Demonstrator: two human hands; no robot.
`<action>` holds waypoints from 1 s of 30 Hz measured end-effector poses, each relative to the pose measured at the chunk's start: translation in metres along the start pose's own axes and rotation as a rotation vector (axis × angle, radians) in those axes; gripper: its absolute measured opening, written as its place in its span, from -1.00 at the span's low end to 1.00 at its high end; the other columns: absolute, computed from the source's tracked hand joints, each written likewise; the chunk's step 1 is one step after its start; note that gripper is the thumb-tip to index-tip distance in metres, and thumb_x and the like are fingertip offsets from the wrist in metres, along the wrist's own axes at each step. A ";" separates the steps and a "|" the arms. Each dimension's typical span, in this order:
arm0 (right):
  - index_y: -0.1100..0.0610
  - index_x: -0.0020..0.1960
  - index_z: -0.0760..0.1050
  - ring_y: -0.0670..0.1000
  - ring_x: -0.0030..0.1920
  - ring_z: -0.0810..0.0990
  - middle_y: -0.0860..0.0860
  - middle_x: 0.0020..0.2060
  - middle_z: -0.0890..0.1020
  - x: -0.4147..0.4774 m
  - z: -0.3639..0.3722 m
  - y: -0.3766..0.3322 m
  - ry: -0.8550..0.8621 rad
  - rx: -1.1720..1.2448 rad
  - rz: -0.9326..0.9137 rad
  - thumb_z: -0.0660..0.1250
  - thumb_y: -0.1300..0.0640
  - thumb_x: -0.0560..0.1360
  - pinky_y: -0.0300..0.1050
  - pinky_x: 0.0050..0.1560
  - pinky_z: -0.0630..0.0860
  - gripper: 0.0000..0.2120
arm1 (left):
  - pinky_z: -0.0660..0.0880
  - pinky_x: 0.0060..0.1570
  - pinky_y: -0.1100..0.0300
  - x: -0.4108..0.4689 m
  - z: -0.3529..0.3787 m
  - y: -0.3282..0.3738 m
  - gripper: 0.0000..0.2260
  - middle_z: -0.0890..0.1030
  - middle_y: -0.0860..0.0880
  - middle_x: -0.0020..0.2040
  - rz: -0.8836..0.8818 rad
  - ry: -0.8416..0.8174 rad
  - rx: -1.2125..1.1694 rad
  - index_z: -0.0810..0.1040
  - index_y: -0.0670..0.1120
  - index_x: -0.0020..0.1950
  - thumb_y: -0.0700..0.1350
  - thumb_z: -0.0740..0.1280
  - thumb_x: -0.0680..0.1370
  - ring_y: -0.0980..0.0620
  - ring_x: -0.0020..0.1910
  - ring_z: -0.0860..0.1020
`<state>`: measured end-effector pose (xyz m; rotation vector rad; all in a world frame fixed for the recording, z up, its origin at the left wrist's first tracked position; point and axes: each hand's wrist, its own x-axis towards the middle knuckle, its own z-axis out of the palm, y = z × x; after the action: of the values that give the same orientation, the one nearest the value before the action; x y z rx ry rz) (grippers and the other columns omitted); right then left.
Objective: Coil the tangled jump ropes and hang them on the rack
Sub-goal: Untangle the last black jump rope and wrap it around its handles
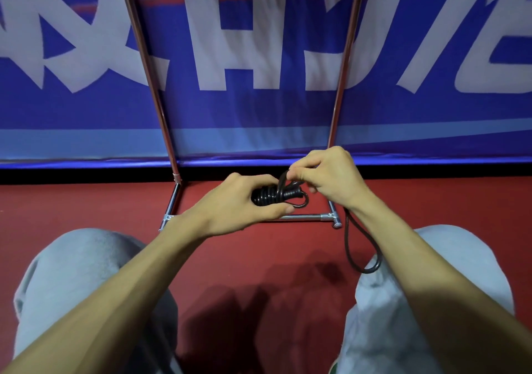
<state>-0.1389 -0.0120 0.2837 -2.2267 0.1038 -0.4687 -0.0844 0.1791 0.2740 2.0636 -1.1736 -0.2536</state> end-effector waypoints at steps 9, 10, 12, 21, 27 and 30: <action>0.08 -0.13 0.62 -0.23 -0.46 0.45 -0.12 -0.44 0.53 -0.002 0.010 -0.007 -0.235 -0.085 -0.082 0.28 0.21 0.56 -0.32 -0.33 0.30 -0.83 | 0.39 -0.53 0.15 0.003 -0.009 0.009 -0.64 0.55 -0.16 -0.31 -0.120 0.207 -0.646 0.51 0.22 0.25 0.14 0.32 0.45 -0.11 -0.52 0.41; 0.06 -0.12 0.61 -0.23 -0.45 0.46 -0.12 -0.42 0.54 -0.003 0.010 -0.008 -0.253 -0.117 -0.075 0.26 0.20 0.57 -0.31 -0.33 0.32 -0.82 | 0.40 -0.53 0.14 0.004 -0.009 0.009 -0.72 0.56 -0.16 -0.31 -0.126 0.218 -0.640 0.57 0.15 0.15 0.14 0.32 0.46 -0.11 -0.53 0.42; 0.09 -0.08 0.60 -0.24 -0.43 0.48 -0.16 -0.43 0.55 -0.006 0.006 -0.009 -0.255 -0.170 -0.065 0.22 0.17 0.59 -0.33 -0.32 0.34 -0.81 | 0.40 -0.55 0.16 0.005 -0.009 0.007 -0.82 0.55 -0.17 -0.31 -0.157 0.226 -0.606 0.59 0.06 -0.01 0.11 0.33 0.50 -0.10 -0.54 0.41; -0.05 0.12 0.42 -0.39 -0.39 0.49 -0.19 -0.13 0.55 -0.013 0.000 -0.017 -0.140 -0.057 -0.054 0.16 -0.15 0.55 -0.39 -0.30 0.28 -0.76 | 0.36 -0.63 0.20 0.005 -0.006 -0.001 -0.89 0.54 -0.06 -0.37 -0.164 0.203 -0.376 0.57 0.09 0.01 0.06 0.38 0.52 -0.06 -0.58 0.43; 0.02 0.07 0.55 -0.35 -0.31 0.49 -0.33 -0.29 0.56 -0.014 0.001 -0.015 -0.150 -0.125 -0.169 0.32 0.04 0.55 -0.40 -0.24 0.32 -0.87 | 0.31 -0.63 0.23 0.001 -0.010 0.000 -0.86 0.52 -0.06 -0.34 -0.154 0.115 -0.320 0.56 0.12 0.00 0.03 0.44 0.48 -0.04 -0.53 0.39; 0.00 0.01 0.51 -0.32 -0.31 0.50 -0.38 -0.30 0.54 -0.016 -0.002 -0.015 -0.183 -0.112 -0.202 0.32 0.04 0.55 -0.41 -0.27 0.33 -0.93 | 0.31 -0.61 0.24 0.000 -0.013 0.000 -0.85 0.51 -0.04 -0.35 -0.142 0.076 -0.297 0.56 0.10 -0.03 0.01 0.47 0.45 -0.04 -0.52 0.39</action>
<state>-0.1560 -0.0005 0.2914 -2.3910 -0.1967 -0.3724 -0.0778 0.1854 0.2831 1.8777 -0.8855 -0.3894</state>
